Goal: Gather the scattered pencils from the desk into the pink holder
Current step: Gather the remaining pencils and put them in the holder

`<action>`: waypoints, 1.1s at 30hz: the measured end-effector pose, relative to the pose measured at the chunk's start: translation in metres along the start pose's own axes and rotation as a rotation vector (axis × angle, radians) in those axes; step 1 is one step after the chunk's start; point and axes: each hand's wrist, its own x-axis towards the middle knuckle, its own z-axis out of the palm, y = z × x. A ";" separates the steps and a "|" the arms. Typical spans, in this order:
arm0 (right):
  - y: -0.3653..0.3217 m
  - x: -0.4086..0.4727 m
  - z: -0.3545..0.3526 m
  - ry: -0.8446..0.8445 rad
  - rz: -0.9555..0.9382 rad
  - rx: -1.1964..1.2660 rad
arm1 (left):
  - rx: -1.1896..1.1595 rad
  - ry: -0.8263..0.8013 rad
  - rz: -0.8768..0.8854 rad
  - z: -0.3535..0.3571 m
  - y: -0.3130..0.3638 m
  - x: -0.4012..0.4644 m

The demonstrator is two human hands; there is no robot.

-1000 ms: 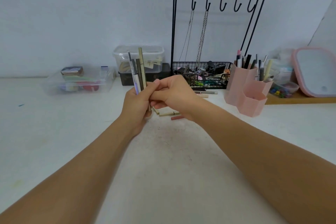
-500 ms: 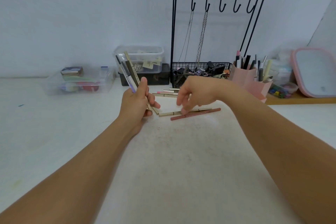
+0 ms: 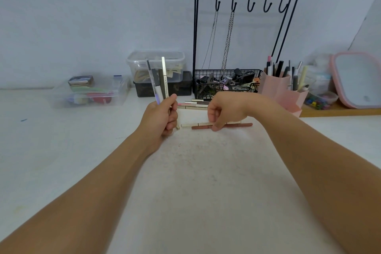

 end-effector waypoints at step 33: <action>-0.050 0.002 0.010 0.405 -0.225 0.930 | 0.105 -0.154 0.060 0.005 -0.001 -0.009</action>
